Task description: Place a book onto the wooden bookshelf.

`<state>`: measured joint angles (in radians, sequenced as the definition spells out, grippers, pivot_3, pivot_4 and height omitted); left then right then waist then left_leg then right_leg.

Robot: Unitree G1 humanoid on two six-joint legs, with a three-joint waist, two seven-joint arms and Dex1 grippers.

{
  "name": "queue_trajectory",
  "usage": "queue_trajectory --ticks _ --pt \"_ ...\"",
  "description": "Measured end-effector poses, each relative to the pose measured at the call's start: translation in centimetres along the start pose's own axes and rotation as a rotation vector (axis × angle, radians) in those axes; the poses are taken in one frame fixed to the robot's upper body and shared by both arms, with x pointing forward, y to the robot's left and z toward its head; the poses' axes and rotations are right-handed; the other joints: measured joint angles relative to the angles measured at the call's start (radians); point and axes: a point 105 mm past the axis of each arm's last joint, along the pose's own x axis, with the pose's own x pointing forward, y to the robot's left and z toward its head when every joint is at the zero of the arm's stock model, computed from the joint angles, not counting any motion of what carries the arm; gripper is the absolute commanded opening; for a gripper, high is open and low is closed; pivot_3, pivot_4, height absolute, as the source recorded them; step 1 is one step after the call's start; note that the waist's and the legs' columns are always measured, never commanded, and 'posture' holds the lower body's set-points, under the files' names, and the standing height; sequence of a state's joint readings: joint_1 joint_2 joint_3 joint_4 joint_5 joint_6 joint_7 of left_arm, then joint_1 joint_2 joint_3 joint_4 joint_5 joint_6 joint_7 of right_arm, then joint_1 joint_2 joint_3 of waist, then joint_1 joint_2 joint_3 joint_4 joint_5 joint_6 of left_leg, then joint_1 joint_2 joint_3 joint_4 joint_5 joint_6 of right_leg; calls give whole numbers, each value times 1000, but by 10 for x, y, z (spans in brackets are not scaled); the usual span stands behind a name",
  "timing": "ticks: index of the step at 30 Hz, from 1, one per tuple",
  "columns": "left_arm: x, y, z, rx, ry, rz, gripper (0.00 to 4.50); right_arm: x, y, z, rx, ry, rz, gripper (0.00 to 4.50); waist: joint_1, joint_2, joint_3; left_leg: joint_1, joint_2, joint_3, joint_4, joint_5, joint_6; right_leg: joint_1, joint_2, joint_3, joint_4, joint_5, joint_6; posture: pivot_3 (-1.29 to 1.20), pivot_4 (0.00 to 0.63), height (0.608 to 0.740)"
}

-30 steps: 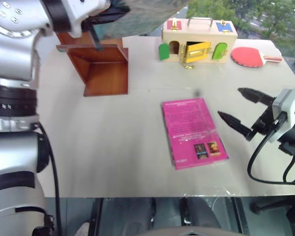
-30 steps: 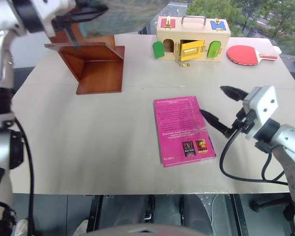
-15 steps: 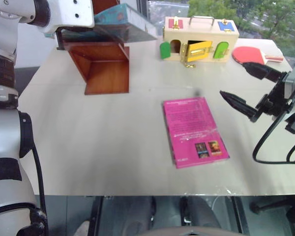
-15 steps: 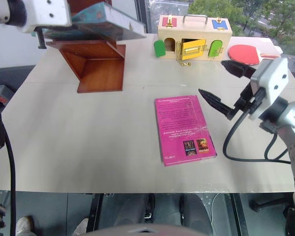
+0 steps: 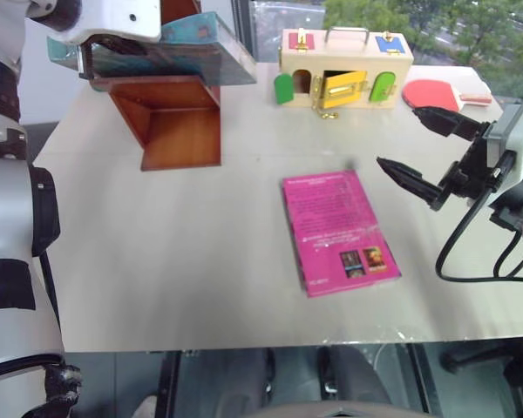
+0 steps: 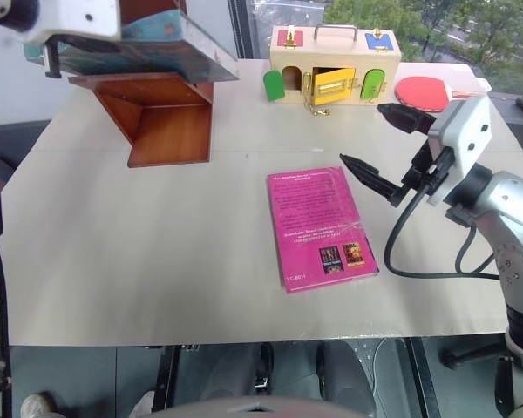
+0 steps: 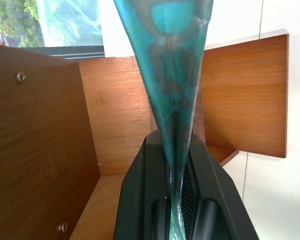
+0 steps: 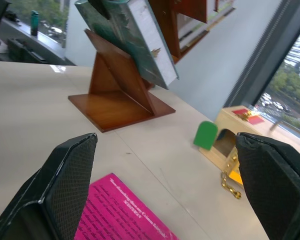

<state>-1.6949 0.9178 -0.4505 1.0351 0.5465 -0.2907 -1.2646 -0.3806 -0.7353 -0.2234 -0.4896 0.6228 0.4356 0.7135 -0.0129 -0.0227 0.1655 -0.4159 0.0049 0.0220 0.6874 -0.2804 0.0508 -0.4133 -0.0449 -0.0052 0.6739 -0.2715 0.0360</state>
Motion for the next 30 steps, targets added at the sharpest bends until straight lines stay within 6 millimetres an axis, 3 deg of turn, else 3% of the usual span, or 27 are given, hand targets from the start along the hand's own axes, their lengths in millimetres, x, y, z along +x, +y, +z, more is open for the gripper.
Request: queue_trajectory --ticks 4,12,22,26,30 --pt "6 -1 0 10 23 -5 40 2 2 -2 -12 1 1 4500 0 0 0 2 0 0 1 -2 4 0 0 1 5 0 0 0 150 740" --pt "19 -17 -8 -18 41 -66 3415 2 2 -2 -18 -2 -1 4500 0 0 0 0 0 0 3 0 0 -1 0 0 6 0 0 0 150 740" --pt "13 -30 -5 -201 -205 92 3415 -3 -2 -10 10 40 26 4500 0 0 0 -1 0 0 3 0 0 -1 -6 0 4 0 0 0 150 740" --pt "-6 -45 38 -408 -608 217 3415 -14 -10 -18 45 79 -18 4500 4 0 0 -2 0 -3 7 0 0 1 -8 1 5 0 0 0 150 740" --pt "-18 -58 58 -508 -773 235 3415 -20 -11 -26 71 111 -37 4500 5 0 0 -2 0 -3 11 0 0 2 -8 2 7 0 0 0 150 740"
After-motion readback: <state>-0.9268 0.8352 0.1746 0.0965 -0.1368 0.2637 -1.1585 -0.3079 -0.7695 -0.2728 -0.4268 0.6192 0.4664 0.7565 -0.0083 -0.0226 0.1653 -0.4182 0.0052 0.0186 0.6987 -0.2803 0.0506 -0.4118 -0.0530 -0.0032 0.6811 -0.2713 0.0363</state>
